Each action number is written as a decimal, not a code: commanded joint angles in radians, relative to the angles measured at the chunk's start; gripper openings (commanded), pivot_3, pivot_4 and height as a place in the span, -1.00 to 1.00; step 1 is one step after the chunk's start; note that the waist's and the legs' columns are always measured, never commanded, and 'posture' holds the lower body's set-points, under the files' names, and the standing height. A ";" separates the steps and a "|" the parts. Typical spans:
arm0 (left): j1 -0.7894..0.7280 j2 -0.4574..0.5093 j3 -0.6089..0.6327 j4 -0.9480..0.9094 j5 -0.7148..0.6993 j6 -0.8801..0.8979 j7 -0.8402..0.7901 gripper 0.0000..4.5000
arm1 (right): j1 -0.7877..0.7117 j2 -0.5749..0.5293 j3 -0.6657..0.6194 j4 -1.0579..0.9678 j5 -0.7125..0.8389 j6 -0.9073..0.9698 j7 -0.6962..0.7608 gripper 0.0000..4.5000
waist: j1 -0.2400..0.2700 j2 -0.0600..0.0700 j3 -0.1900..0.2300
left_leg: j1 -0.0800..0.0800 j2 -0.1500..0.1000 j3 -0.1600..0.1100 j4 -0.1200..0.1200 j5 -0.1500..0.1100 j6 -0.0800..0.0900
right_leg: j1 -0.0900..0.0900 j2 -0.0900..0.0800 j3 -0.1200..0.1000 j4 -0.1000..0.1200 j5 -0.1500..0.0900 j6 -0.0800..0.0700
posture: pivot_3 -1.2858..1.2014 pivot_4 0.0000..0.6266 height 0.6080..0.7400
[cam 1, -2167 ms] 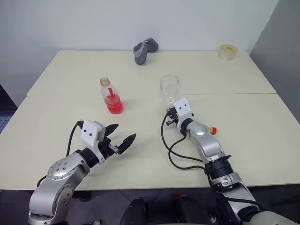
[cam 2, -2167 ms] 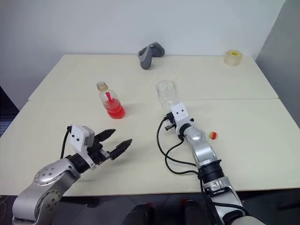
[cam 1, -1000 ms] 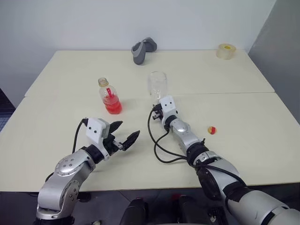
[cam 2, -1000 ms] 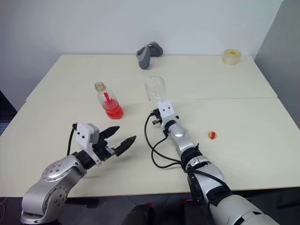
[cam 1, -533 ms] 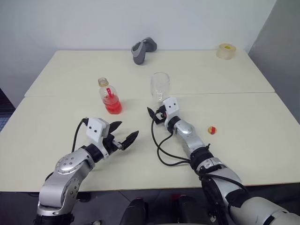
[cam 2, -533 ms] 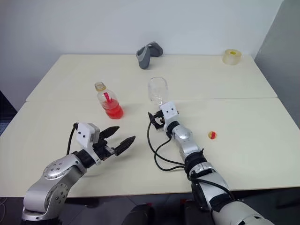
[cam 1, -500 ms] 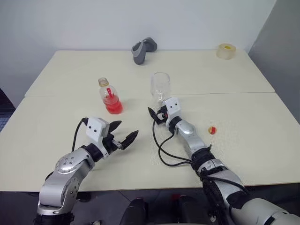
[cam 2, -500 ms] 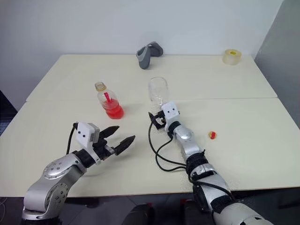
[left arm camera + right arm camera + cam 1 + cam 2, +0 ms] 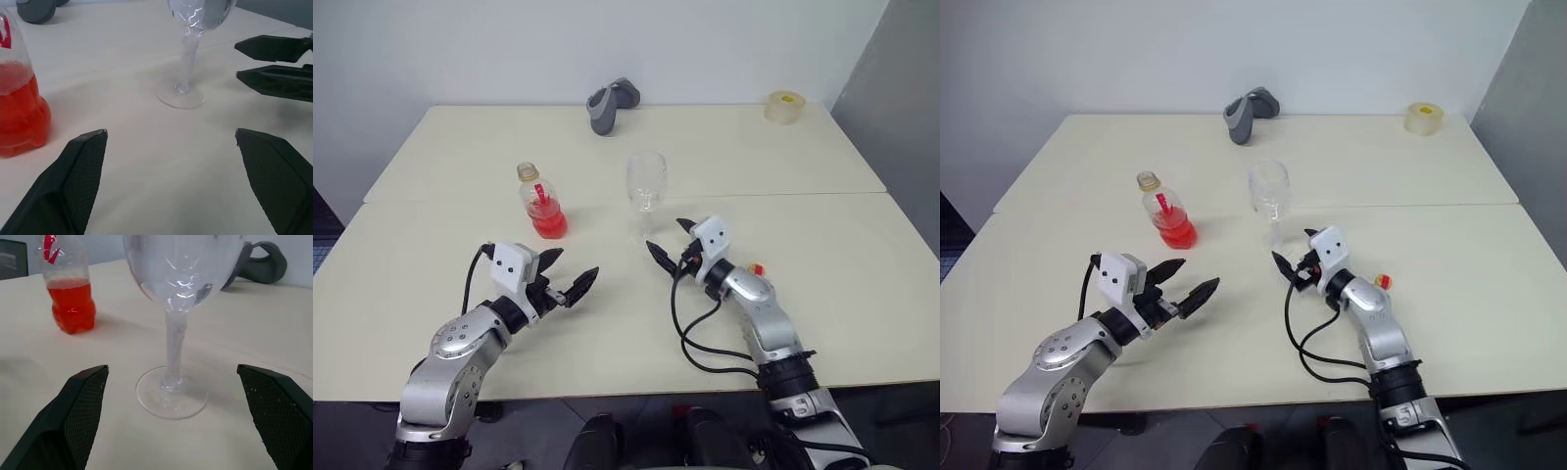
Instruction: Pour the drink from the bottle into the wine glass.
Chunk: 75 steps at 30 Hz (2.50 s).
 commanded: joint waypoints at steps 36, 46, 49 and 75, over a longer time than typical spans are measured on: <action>-0.378 -0.152 0.052 0.525 0.259 -0.339 0.302 1.00 | 0.184 -0.384 -0.098 -0.768 0.573 0.450 0.126 0.99 | 0.013 -0.002 0.000 | -0.001 0.000 -0.002 0.001 0.000 0.000 | 0.001 0.000 -0.002 -0.002 0.000 0.001 | 0.03 -0.52 1.00; -0.465 -0.164 0.045 0.720 0.280 -0.462 0.284 1.00 | 0.194 -0.393 -0.098 -0.796 0.582 0.480 0.090 0.99 | 0.013 -0.002 0.000 | -0.002 0.000 -0.002 0.002 0.000 0.000 | 0.001 0.000 -0.002 -0.002 0.000 0.001 | 0.03 -0.52 1.00; -0.495 -0.164 0.045 0.788 0.282 -0.502 0.276 1.00 | 0.205 -0.398 -0.104 -0.808 0.585 0.489 0.080 0.99 | 0.014 -0.002 0.000 | -0.002 0.000 -0.002 0.002 0.000 -0.001 | 0.001 0.000 -0.003 -0.002 0.000 0.001 | 0.03 -0.52 1.00; -0.794 -0.158 0.054 1.371 0.291 -0.825 0.176 1.00 | 0.192 -0.390 -0.099 -0.813 0.591 0.518 0.031 0.99 | 0.013 -0.002 0.000 | -0.002 -0.001 -0.002 0.002 0.000 0.000 | 0.001 0.000 -0.003 -0.001 0.000 0.001 | 0.03 -0.52 1.00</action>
